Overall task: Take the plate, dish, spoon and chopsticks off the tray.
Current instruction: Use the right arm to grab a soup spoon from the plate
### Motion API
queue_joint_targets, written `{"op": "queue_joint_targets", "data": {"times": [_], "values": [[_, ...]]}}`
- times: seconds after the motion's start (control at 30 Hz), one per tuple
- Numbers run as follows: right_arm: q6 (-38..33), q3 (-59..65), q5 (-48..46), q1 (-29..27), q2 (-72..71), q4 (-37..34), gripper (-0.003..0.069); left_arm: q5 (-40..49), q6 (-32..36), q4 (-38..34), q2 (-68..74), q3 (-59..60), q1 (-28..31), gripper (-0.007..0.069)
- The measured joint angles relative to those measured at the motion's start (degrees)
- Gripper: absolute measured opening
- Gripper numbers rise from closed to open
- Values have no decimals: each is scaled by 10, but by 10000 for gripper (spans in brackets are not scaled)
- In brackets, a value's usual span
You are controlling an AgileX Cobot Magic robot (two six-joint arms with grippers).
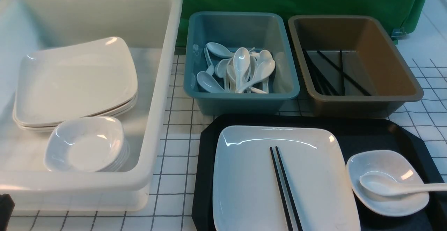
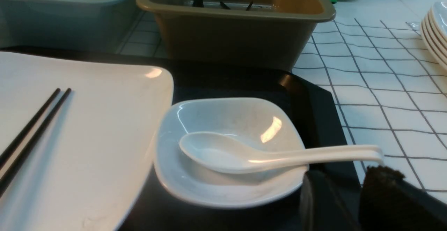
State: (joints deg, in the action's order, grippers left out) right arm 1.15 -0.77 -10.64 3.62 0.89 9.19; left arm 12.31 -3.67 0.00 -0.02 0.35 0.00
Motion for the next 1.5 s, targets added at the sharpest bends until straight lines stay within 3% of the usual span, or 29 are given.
{"op": "queue_joint_targets", "data": {"times": [0.83,1.0,1.03,1.1,1.37,1.5], "values": [[3,0,1,0,0,-2,242,0,0,0,0,0,0,20],[197,5,34,0,0,-128,242,0,0,0,0,0,0,20],[206,5,36,0,0,-131,242,0,0,0,0,0,0,20],[299,5,44,0,0,-155,242,0,0,0,0,0,0,20],[367,5,51,0,0,-165,241,0,0,0,0,0,0,20],[376,-7,75,0,0,-167,182,0,0,0,0,0,0,20]]}}
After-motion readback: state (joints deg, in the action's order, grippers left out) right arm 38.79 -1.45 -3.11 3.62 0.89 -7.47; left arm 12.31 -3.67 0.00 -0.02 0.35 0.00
